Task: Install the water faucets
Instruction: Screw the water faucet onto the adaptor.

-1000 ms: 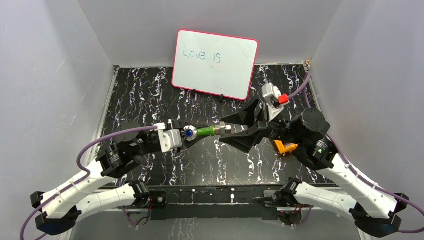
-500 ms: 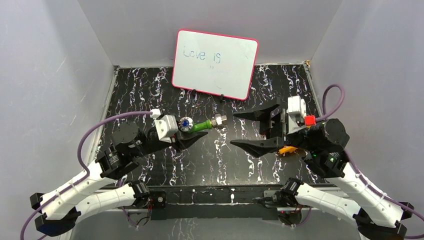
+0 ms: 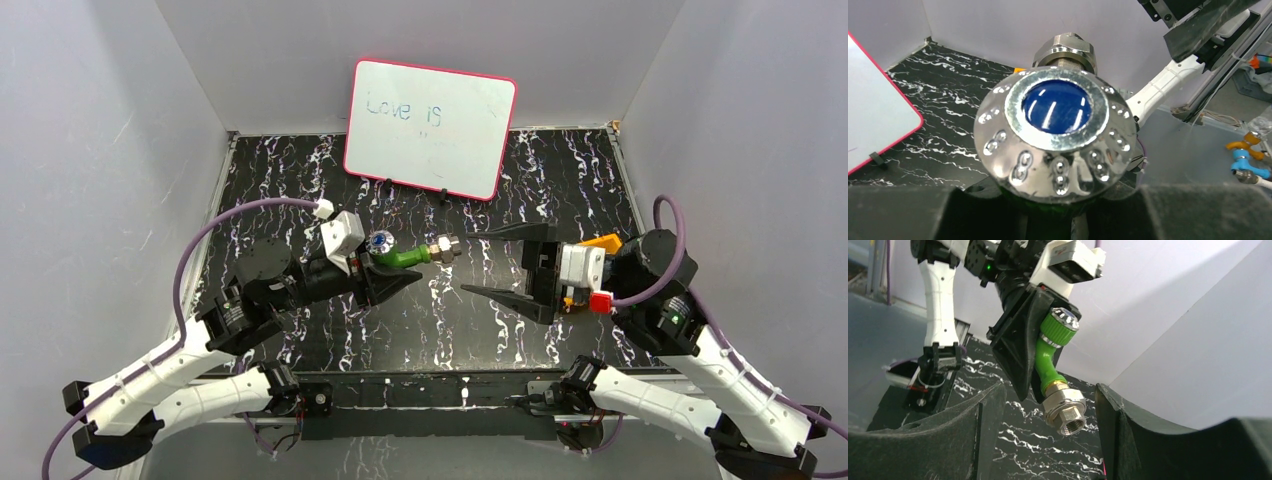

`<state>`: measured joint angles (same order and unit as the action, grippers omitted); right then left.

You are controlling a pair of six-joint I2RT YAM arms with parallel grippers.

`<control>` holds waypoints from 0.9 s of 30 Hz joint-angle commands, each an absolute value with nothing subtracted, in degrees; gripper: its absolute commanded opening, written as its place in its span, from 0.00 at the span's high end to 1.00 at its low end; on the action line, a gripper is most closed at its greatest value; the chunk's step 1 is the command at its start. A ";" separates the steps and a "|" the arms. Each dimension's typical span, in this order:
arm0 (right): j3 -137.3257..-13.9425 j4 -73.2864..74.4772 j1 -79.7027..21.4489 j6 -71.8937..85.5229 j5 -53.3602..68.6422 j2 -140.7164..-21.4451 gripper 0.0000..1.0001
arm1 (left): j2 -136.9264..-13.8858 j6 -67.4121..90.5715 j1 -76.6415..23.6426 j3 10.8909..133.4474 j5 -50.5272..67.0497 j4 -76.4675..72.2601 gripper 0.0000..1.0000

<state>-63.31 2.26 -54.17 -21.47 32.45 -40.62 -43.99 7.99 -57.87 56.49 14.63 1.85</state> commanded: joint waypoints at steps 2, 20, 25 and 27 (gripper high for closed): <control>-68.46 8.73 -54.56 -30.11 36.46 -42.53 0.28 | -43.99 11.86 -58.05 60.69 16.96 -1.44 1.00; -67.18 10.29 -54.55 -36.86 37.23 -43.88 0.28 | -46.71 15.27 -58.01 61.61 21.85 -2.47 1.00; -68.06 13.50 -54.47 -37.91 38.32 -44.37 0.29 | -46.76 15.58 -58.02 61.69 21.82 -2.84 1.00; -68.20 14.45 -54.49 -38.03 38.85 -44.44 0.28 | -46.65 15.57 -58.01 61.76 21.71 -2.83 1.00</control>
